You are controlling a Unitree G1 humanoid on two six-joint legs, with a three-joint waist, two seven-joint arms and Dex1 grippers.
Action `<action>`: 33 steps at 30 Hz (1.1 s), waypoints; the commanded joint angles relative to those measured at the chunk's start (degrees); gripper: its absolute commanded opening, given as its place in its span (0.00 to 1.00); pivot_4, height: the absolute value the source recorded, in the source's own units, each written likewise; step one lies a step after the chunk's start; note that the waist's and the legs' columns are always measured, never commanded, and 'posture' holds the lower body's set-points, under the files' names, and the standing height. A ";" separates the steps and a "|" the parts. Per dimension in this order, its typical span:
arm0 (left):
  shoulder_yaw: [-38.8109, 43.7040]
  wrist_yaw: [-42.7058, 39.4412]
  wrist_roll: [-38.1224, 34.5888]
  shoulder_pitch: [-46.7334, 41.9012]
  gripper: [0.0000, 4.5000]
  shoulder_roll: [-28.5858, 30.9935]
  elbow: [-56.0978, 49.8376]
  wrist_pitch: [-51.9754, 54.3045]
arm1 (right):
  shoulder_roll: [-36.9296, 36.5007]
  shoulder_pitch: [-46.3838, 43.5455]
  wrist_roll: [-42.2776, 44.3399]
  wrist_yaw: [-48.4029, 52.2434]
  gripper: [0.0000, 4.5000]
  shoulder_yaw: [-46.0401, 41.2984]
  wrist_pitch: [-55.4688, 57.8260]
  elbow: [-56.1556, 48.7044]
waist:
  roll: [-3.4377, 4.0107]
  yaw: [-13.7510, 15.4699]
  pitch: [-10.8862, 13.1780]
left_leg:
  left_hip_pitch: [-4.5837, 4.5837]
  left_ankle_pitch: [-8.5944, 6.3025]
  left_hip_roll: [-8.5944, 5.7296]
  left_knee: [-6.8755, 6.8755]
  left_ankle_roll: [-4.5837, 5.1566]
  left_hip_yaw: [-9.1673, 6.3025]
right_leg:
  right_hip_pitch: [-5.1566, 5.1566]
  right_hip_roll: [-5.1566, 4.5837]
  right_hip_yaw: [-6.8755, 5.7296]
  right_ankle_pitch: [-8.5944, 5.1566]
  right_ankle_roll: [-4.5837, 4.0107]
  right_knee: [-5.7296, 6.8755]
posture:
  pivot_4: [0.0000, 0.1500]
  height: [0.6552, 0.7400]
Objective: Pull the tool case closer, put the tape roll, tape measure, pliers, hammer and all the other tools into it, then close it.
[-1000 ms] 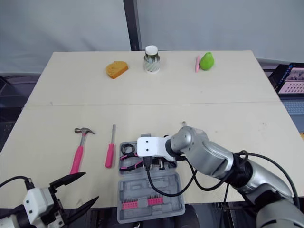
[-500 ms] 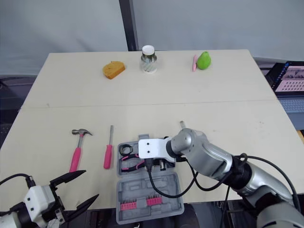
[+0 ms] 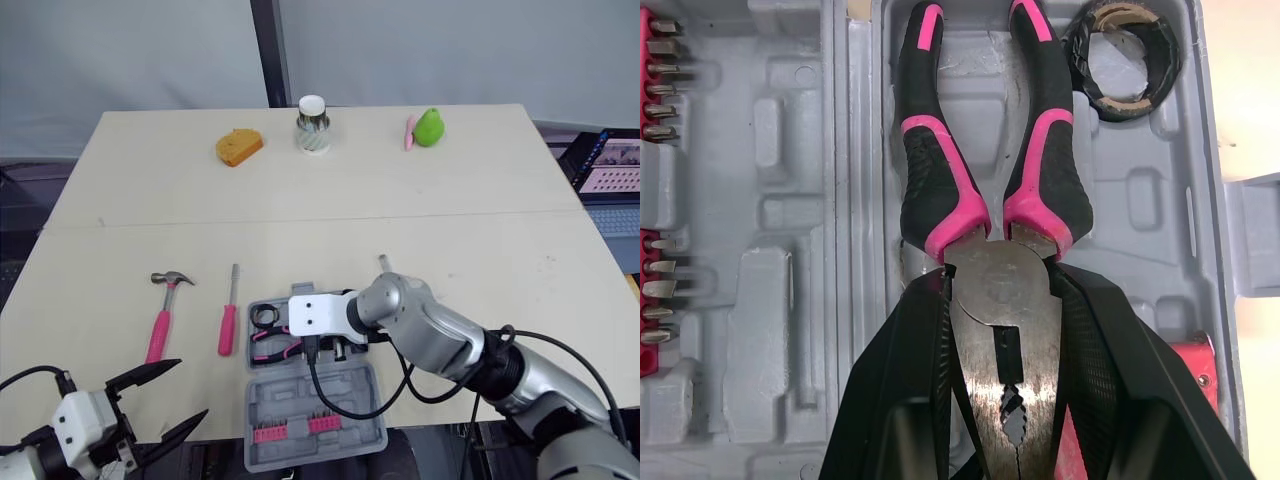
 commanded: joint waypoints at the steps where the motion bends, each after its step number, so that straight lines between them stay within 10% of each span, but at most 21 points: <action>1: -0.17 0.29 0.09 0.43 1.00 0.14 -0.22 -0.61 | 0.60 0.15 -0.80 0.27 0.22 0.20 -1.40 -0.79 | 0.00 0.01 0.00 | 0.00 0.00 0.00 0.00 0.00 0.00 | 0.00 0.00 0.00 0.00 0.00 0.00 | 1.00 1.00; 8: -0.26 0.31 0.13 0.05 1.00 0.31 0.03 -0.65 | 0.56 0.24 -1.16 0.68 0.22 0.54 -1.50 -0.52 | 0.00 -0.03 0.00 | 0.01 0.00 0.00 0.00 0.00 0.00 | 0.00 0.00 0.00 0.00 0.00 0.02 | 1.00 1.00; 15: -0.54 0.51 0.19 -1.08 1.00 0.64 0.52 -0.31 | 0.28 0.73 -0.94 0.63 0.95 -0.45 -1.52 -0.49 | -0.01 0.00 -0.01 | 0.01 0.00 0.00 0.02 0.00 -0.01 | 0.00 0.00 0.00 0.00 0.00 0.03 | 1.00 1.00; 22: -0.98 1.11 0.42 -2.74 1.00 0.87 0.96 -0.03 | 6.35 3.30 2.36 -3.52 0.99 -8.33 -7.20 2.49 | -0.06 -0.04 -0.04 | 0.02 0.00 0.00 0.01 0.00 0.00 | 0.00 0.00 0.00 0.00 0.00 0.06 | 1.00 1.00; 33: -2.14 1.91 0.90 -5.03 1.00 1.17 1.68 0.08 | 16.45 14.35 4.26 -7.57 0.00 -13.41 -24.44 16.67 | -0.27 -0.06 -0.16 | 0.08 -0.01 -0.02 0.06 -0.01 -0.07 | -0.01 -0.01 0.01 0.00 -0.01 0.35 | 1.00 1.00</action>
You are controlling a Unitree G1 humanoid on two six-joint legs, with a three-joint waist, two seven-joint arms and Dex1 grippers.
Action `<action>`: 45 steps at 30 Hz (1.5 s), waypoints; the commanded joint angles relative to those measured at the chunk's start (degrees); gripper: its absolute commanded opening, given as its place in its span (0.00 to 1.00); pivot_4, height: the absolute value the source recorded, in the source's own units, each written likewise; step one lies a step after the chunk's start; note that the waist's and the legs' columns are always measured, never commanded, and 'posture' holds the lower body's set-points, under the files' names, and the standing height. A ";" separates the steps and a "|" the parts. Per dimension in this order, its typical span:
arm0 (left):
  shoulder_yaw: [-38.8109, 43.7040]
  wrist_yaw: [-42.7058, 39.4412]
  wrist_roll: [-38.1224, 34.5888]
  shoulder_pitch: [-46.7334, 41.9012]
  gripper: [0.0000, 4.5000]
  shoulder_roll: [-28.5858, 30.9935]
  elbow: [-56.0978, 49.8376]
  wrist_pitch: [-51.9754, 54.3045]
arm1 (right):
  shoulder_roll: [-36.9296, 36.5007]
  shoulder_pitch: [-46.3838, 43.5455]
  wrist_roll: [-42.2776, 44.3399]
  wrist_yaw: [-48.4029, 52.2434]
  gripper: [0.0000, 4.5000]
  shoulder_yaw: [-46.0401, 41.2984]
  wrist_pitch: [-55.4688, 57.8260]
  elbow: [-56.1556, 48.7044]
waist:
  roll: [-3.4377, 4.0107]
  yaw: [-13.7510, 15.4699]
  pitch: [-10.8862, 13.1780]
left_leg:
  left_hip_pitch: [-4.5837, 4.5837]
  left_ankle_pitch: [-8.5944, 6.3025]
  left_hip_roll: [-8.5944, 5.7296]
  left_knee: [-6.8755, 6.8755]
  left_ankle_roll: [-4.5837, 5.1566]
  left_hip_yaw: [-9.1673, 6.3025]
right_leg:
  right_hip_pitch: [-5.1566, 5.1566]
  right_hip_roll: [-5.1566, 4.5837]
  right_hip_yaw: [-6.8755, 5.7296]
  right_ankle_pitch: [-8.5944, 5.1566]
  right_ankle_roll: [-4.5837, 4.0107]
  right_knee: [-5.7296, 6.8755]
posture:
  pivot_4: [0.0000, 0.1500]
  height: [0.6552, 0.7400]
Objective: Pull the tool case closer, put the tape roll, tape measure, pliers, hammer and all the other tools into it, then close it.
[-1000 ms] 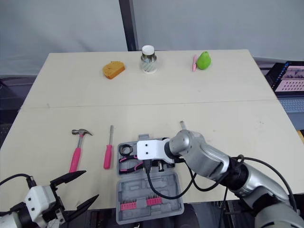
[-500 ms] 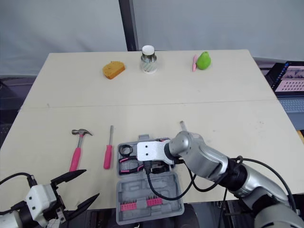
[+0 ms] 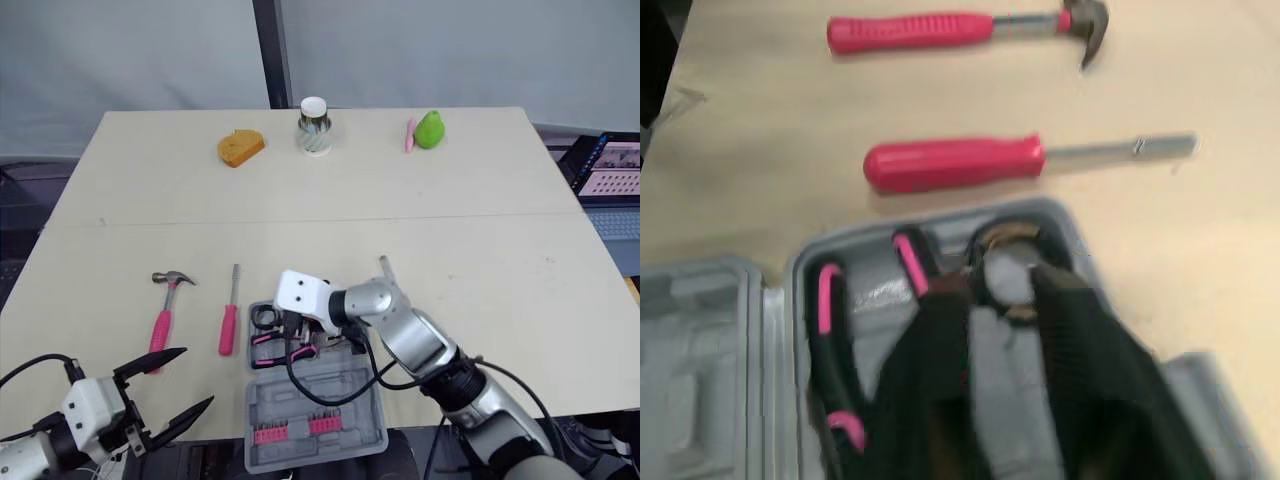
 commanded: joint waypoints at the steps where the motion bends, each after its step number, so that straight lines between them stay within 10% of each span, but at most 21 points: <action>1: -0.15 0.52 0.36 -0.27 1.00 0.46 -0.08 -0.41 | 1.01 2.05 0.27 0.11 0.00 -0.07 -4.15 1.54 | 0.00 -0.08 0.00 | 0.02 0.00 0.01 -0.01 0.00 0.01 | 0.00 0.00 0.00 0.00 0.00 0.01 | 1.00 1.00; 37: -2.01 1.63 3.29 -3.44 1.00 0.61 2.39 -1.69 | 1.80 5.22 -10.46 0.27 0.00 4.94 -4.57 13.81 | -0.04 -0.09 -1.13 | 0.45 -0.03 0.05 -0.27 -0.06 0.12 | 0.14 0.01 0.06 -0.02 -0.04 0.10 | 1.00 1.00; 45: -3.12 5.29 4.51 -9.77 1.00 0.51 4.08 2.61 | 3.58 5.69 3.21 3.77 0.00 -7.24 -8.63 3.97 | 0.03 -0.08 -1.21 | 0.37 -0.02 0.07 -0.34 -0.07 0.14 | 0.05 0.04 0.06 -0.04 -0.08 0.09 | 1.00 1.00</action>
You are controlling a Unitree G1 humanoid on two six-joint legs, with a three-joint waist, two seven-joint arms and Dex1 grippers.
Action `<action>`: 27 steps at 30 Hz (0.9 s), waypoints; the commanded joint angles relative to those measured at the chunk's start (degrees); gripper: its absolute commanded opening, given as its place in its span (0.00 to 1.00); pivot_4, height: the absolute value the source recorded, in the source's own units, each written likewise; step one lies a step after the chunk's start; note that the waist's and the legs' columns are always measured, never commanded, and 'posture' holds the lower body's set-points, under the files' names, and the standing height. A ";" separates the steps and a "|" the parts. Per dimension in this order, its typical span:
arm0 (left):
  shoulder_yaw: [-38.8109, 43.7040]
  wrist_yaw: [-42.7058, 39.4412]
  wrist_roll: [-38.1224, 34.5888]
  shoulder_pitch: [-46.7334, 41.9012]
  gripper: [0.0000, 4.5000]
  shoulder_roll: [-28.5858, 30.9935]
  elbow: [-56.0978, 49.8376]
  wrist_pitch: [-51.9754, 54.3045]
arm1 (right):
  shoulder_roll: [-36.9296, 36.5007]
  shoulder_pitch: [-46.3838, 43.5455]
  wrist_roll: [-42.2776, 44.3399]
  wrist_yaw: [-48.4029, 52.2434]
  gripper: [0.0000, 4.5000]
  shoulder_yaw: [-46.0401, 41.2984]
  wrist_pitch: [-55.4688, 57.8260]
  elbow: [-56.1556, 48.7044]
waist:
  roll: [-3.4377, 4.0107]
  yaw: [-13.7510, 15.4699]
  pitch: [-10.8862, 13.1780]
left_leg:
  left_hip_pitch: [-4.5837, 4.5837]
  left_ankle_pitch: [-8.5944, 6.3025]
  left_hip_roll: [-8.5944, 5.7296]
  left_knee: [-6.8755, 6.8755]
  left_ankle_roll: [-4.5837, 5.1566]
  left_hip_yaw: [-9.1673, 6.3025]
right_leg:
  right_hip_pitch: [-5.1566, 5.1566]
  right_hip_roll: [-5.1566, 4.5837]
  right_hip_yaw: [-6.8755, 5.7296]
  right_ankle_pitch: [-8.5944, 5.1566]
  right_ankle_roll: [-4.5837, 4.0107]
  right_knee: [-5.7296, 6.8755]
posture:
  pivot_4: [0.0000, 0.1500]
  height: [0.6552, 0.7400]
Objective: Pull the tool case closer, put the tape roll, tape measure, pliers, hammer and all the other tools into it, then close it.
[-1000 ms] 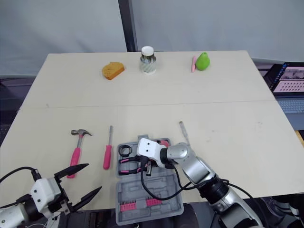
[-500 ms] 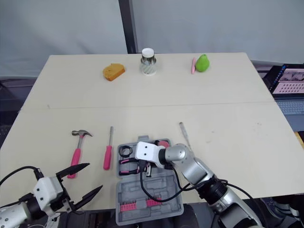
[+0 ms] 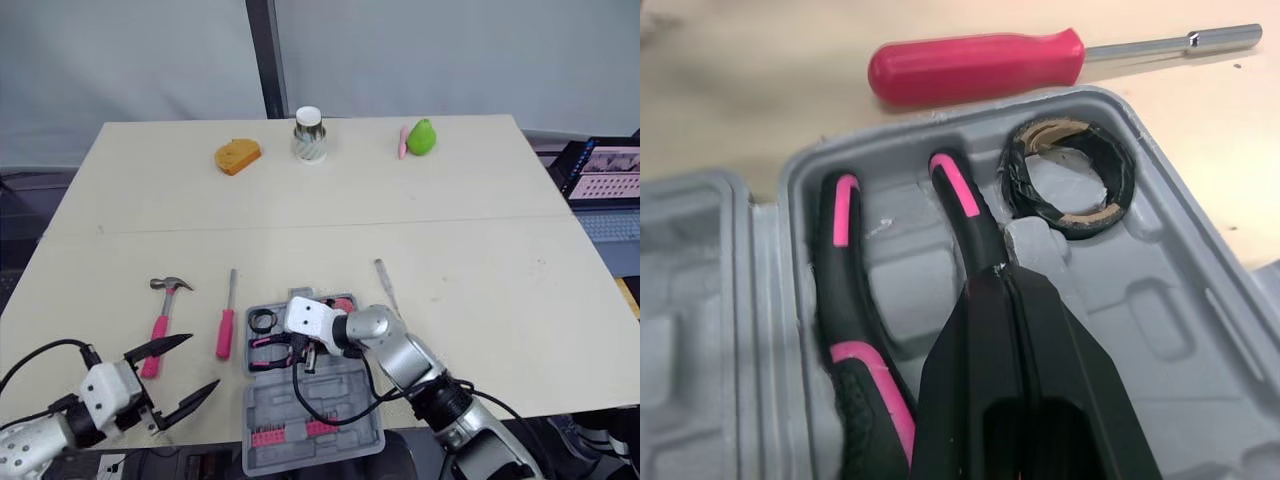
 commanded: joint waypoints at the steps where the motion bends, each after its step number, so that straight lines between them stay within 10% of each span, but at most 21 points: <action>1: -0.34 2.43 -0.33 -2.11 1.00 0.54 -0.94 3.39 | -0.67 -0.41 8.26 2.60 0.00 -7.73 1.59 -7.18 | 0.06 0.01 0.08 | -0.01 0.00 -0.01 0.00 0.00 0.00 | 0.00 -0.01 0.00 0.00 0.00 0.00 | 1.00 1.00; 7: 4.42 5.24 -4.76 -6.92 1.00 2.62 0.60 13.07 | -12.30 3.66 21.62 6.60 0.12 -26.06 10.98 -14.06 | 0.04 0.82 0.16 | -0.10 -0.01 -0.06 0.10 0.00 -0.21 | 0.07 -0.03 0.00 0.00 0.00 0.01 | 1.00 1.00; 16: 20.52 6.46 -4.90 -5.11 1.00 5.92 19.96 11.15 | -28.20 20.22 25.40 10.05 0.99 -48.18 7.00 -0.93 | 0.02 0.80 0.27 | 0.06 -0.01 0.04 -0.12 0.02 0.42 | 0.06 0.00 -0.01 -0.01 -0.01 -0.40 | 1.00 1.00; 27: 24.40 8.62 -4.99 -8.21 1.00 7.83 31.31 7.90 | -31.26 21.82 20.32 9.28 0.99 -52.07 -6.33 19.50 | -0.04 1.42 0.31 | 0.06 -0.02 0.07 -0.02 0.03 0.51 | 0.04 -0.02 0.03 0.00 0.00 -0.37 | 1.00 1.00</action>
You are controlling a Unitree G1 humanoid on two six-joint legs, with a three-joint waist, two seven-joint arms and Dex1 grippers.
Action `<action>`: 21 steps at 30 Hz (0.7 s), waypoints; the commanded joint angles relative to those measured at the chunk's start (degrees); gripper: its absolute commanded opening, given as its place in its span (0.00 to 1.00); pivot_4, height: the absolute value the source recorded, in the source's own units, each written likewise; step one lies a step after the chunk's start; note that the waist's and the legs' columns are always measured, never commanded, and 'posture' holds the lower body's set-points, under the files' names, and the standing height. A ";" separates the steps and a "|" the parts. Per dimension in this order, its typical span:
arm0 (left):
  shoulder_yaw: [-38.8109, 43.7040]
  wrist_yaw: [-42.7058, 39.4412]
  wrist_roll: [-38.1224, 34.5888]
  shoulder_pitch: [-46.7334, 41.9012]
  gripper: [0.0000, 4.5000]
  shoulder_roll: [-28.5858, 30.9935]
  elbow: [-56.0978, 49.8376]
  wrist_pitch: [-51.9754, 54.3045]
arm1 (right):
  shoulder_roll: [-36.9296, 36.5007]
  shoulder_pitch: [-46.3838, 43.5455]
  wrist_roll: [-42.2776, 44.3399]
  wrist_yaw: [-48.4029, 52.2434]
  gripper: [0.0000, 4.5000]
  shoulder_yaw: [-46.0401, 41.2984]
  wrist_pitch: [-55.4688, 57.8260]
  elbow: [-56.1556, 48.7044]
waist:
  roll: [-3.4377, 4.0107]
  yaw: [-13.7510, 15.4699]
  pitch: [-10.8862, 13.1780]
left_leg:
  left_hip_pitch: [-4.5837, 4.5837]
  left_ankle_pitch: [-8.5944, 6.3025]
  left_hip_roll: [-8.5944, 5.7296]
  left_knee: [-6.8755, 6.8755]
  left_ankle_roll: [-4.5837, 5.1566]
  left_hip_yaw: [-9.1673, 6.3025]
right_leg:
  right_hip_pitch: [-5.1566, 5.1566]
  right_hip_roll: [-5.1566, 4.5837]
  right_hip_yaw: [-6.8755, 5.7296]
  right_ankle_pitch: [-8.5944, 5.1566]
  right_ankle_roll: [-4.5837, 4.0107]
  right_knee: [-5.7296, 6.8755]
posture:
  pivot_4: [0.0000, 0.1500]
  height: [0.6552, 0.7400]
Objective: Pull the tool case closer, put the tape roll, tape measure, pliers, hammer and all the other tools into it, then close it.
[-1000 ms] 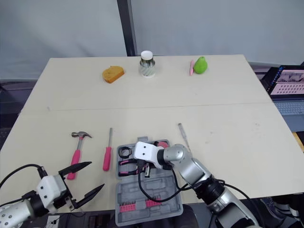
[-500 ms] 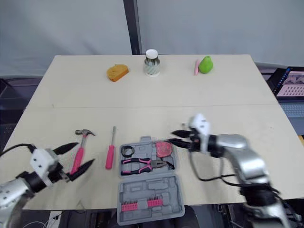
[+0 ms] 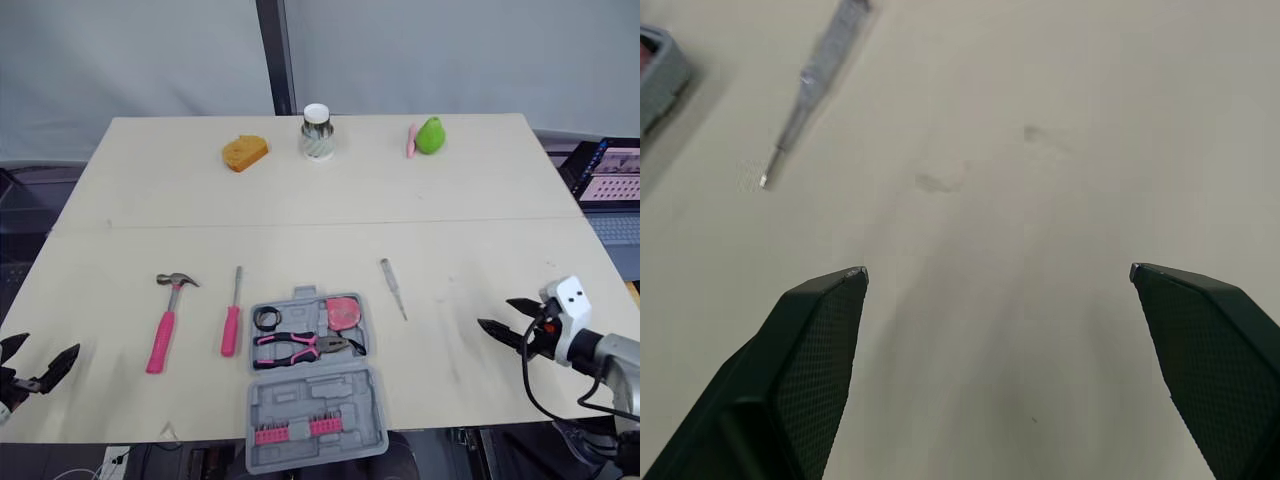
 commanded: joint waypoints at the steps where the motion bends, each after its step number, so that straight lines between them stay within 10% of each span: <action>1: 0.95 1.06 -0.11 -0.54 1.00 0.90 -0.70 -0.70 | -1.33 -0.54 -0.65 0.56 0.99 -1.07 -3.85 3.66 | 0.00 0.02 0.00 | 0.01 0.00 0.00 0.00 0.00 0.00 | 0.00 0.00 0.01 0.00 0.00 0.00 | 1.00 1.00; 21: -6.13 0.20 -0.56 0.65 1.00 0.10 -15.24 6.67 | 1.83 1.17 3.80 -0.57 0.99 1.56 2.58 -10.84 | 0.02 0.18 0.01 | 0.00 0.00 0.04 0.00 -0.01 0.02 | -0.01 0.02 0.02 0.00 0.00 0.00 | 1.00 1.00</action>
